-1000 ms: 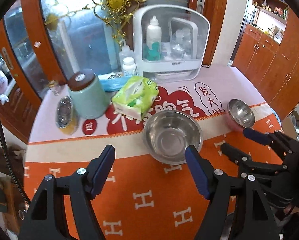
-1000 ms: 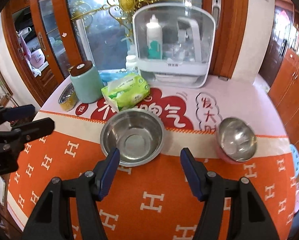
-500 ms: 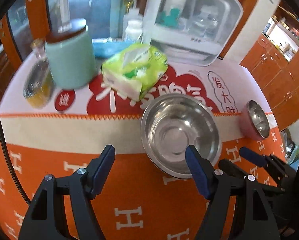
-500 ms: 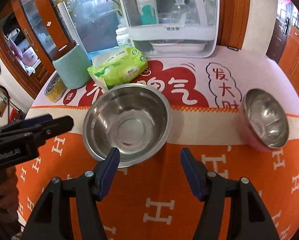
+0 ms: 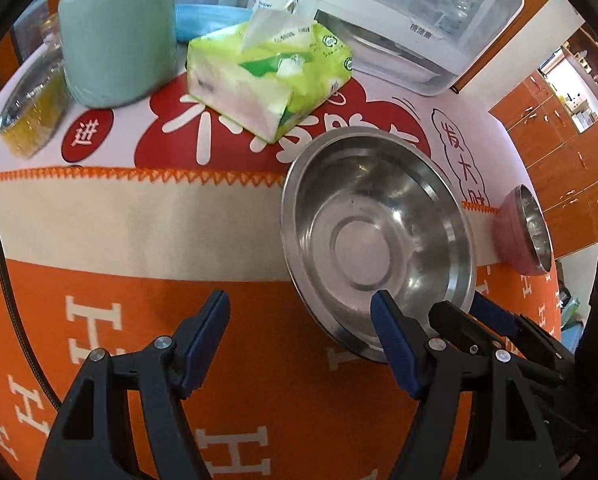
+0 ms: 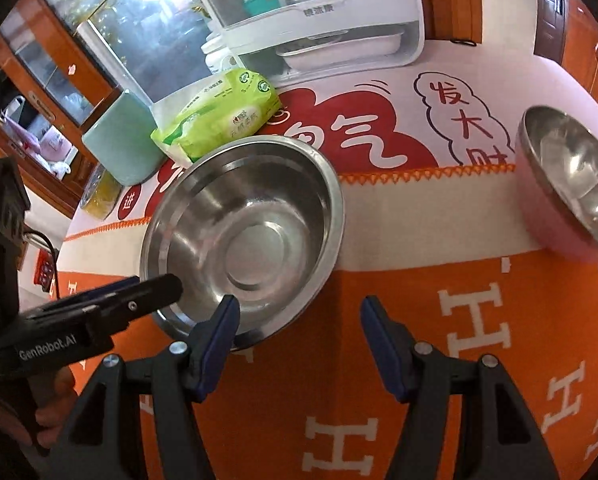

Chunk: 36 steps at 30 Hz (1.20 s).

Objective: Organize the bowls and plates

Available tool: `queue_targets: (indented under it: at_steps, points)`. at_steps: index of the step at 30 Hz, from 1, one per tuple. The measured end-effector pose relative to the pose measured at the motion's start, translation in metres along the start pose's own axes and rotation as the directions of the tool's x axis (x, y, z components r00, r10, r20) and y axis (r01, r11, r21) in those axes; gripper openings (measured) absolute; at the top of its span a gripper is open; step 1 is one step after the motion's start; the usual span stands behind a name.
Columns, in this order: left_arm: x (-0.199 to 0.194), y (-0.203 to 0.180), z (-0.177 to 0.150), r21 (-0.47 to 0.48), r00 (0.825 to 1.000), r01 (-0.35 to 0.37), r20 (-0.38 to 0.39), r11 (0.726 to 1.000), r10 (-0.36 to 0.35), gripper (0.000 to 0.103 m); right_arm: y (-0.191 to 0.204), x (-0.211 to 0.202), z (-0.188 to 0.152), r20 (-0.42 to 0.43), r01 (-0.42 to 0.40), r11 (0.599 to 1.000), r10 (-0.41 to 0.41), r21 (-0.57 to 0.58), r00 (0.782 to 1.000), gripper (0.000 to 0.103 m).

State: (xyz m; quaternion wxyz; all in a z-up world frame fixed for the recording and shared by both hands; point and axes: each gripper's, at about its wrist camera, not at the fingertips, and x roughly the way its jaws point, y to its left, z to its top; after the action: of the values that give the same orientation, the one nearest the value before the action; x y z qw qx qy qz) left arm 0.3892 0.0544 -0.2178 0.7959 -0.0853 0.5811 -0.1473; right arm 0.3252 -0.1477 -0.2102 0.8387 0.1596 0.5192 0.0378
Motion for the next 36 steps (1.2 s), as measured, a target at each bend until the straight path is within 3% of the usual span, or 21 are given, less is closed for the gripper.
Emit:
queue_targets:
  at_steps: [3, 7, 11, 13, 19, 23, 36]
  points:
    - [0.006, 0.002, -0.002, -0.022, 1.0, 0.025, -0.004, 0.999, -0.025, 0.072, -0.003, 0.003, -0.001, 0.008, -0.013, 1.0, 0.013, 0.015, 1.0, 0.063]
    - [0.016, 0.003, -0.004, -0.04, 0.999, 0.047, -0.022, 0.998, -0.048, 0.06, -0.006, 0.004, -0.001, 0.01, -0.023, 0.999, 0.022, 0.033, 1.0, 0.062]
    - [0.019, 0.003, -0.004, -0.06, 0.996, 0.089, -0.022, 0.994, -0.09, 0.05, -0.007, 0.004, -0.001, 0.01, -0.037, 0.998, 0.036, 0.044, 0.999, 0.052]
    - [0.02, 0.002, -0.005, -0.062, 0.996, 0.082, -0.022, 0.995, -0.083, 0.05, -0.006, 0.003, -0.001, 0.012, -0.035, 0.998, 0.035, 0.042, 0.999, 0.049]
    - [0.015, -0.001, -0.01, -0.059, 0.994, 0.106, 0.001, 0.993, -0.106, 0.031, -0.002, 0.002, -0.003, 0.002, -0.03, 0.999, 0.03, 0.032, 1.0, 0.034]
    - [0.009, -0.004, -0.012, -0.047, 0.994, 0.112, 0.022, 0.993, -0.111, 0.025, 0.003, -0.004, -0.006, 0.007, -0.028, 0.999, 0.028, 0.022, 1.0, 0.026]
    - [-0.011, -0.019, -0.032, 0.004, 0.992, 0.123, 0.035, 0.992, -0.123, 0.024, 0.01, -0.03, -0.021, 0.03, -0.001, 1.0, 0.0, 0.019, 1.0, 0.026]
